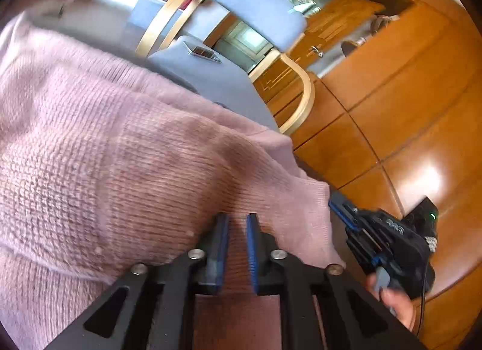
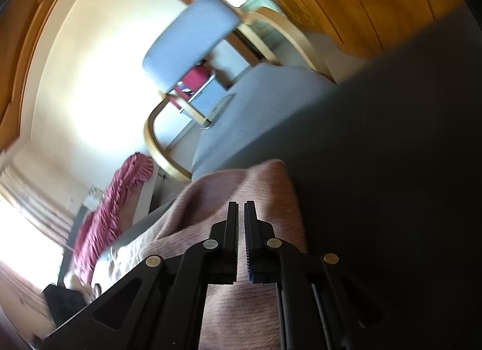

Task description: Fold clothes

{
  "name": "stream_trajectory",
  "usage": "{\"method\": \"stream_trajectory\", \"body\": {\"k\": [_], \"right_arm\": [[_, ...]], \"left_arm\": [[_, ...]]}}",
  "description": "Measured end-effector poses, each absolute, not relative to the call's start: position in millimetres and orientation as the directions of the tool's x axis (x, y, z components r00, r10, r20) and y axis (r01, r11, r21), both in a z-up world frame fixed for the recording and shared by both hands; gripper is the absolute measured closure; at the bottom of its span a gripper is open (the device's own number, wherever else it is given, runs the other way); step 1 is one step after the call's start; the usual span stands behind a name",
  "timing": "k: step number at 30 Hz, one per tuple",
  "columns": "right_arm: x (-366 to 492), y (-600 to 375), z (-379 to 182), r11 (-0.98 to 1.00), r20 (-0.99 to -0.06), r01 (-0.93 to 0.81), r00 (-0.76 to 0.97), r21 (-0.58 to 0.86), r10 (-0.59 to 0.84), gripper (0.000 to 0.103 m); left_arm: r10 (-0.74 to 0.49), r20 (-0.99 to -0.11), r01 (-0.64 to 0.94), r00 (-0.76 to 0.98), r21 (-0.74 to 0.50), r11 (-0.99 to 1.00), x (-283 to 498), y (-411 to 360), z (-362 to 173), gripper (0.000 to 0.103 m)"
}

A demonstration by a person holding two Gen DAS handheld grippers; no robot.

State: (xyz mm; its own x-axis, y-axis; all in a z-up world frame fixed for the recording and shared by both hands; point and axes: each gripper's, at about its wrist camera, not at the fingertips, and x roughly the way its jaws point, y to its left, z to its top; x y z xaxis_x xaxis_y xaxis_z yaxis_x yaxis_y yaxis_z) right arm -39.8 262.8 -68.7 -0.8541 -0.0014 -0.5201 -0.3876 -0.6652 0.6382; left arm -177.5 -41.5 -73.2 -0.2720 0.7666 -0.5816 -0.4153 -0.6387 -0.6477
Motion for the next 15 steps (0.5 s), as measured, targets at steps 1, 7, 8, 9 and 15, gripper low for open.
{"method": "stream_trajectory", "body": {"k": [1, 7, 8, 9, 15], "right_arm": [[-44, 257, -68, -0.679, -0.538, -0.381, -0.842, 0.628, -0.025, 0.087], [-42, 250, -77, -0.736, -0.611, -0.321, -0.777, 0.596, -0.156, 0.063], [-38, 253, -80, -0.737, -0.608, -0.311, -0.776, 0.600, -0.167, 0.071], [-33, 258, -84, -0.735, -0.604, -0.308, -0.778, 0.605, -0.172, 0.080], [-6, 292, -87, -0.678, -0.655, -0.523, -0.751, 0.516, 0.081, 0.098]], "left_arm": [[0.756, -0.590, -0.426, -0.283, -0.630, -0.650, -177, -42, -72, 0.094], [0.726, -0.615, -0.460, -0.308, -0.572, -0.679, -173, -35, -69, 0.095], [0.727, -0.615, -0.459, -0.306, -0.573, -0.679, -173, -34, -69, 0.095], [0.727, -0.615, -0.457, -0.305, -0.575, -0.678, -173, -34, -70, 0.095], [0.733, -0.612, -0.448, -0.296, -0.589, -0.673, -173, -31, -71, 0.095]]}}
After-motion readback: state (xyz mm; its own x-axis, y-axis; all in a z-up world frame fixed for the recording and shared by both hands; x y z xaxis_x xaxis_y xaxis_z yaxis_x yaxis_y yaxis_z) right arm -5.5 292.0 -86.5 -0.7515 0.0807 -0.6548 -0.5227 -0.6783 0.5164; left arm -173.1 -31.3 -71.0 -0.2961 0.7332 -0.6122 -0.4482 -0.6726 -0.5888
